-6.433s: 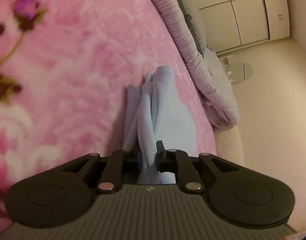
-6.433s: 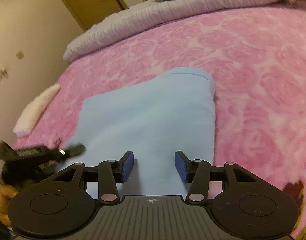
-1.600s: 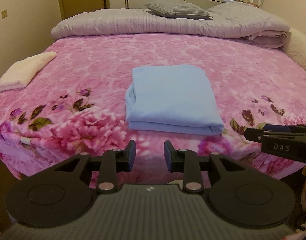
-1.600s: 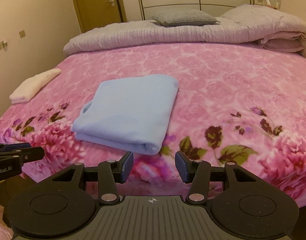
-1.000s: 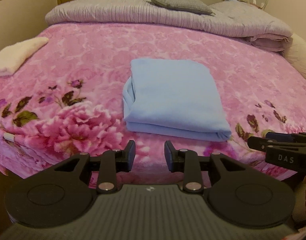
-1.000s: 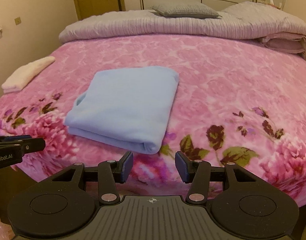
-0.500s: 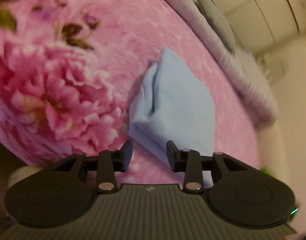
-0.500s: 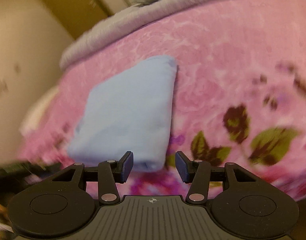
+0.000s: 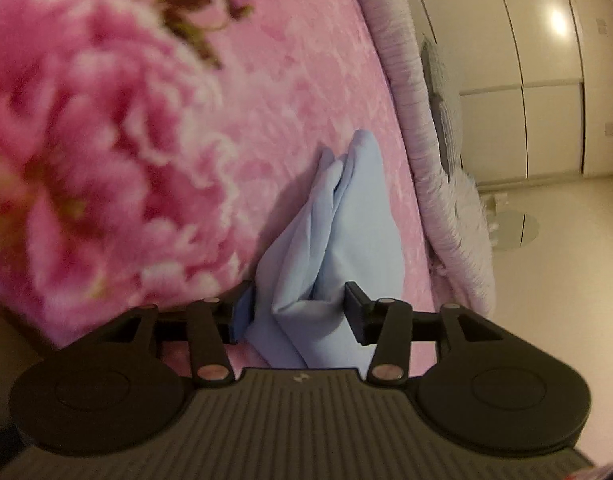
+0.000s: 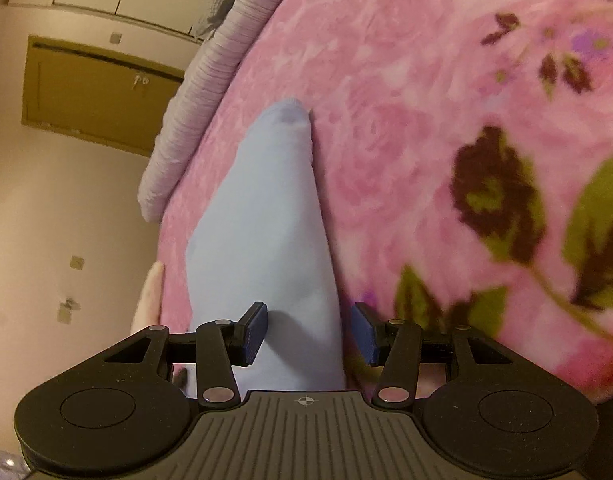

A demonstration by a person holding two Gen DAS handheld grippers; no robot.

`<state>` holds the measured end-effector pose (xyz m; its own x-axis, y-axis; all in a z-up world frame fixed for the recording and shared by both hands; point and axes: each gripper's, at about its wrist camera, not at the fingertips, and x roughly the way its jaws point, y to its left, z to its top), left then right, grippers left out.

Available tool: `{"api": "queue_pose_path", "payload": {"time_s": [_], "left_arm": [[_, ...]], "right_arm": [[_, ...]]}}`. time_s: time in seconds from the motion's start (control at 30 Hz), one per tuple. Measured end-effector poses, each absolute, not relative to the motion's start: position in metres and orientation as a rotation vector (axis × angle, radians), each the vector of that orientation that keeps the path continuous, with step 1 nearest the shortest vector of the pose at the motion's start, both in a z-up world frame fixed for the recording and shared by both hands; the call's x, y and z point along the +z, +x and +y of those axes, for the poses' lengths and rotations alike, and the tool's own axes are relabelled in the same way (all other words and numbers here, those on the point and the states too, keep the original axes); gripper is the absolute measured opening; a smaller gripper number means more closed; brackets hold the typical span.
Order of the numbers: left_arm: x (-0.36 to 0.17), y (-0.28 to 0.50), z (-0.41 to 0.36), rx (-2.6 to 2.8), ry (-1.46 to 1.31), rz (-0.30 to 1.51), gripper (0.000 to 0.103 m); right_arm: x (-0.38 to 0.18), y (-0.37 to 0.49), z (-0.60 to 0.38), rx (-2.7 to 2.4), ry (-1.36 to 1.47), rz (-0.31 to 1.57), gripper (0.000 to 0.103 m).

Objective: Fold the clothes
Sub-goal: 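Grasp the folded sweatshirt sides with both grippers and lift it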

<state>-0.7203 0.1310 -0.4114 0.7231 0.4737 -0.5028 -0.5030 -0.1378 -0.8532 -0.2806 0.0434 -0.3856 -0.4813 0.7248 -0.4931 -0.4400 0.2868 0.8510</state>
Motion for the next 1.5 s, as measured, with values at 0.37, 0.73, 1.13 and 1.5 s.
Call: {"api": "queue_pose_path", "payload": {"time_s": [0.37,0.73,1.13,1.5], "left_arm": [[-0.406,-0.688,0.188,0.726,-1.414,0.175,0.045],[-0.406,-0.674,0.213,0.693,-1.393,0.182,0.041],[-0.414,-0.662,0.224,0.643,-1.354,0.194,0.025],[-0.323,-0.675,0.252,0.683,-1.453,0.233,0.018]], "right_arm": [[-0.397,-0.276,0.079,1.428,0.311,1.577,0.050],[-0.407,-0.274,0.119,1.434,0.370,1.620,0.050],[-0.421,-0.273,0.149,1.531,0.301,1.613,0.025],[-0.332,-0.289,0.173,1.387,0.173,1.673,0.021]]}}
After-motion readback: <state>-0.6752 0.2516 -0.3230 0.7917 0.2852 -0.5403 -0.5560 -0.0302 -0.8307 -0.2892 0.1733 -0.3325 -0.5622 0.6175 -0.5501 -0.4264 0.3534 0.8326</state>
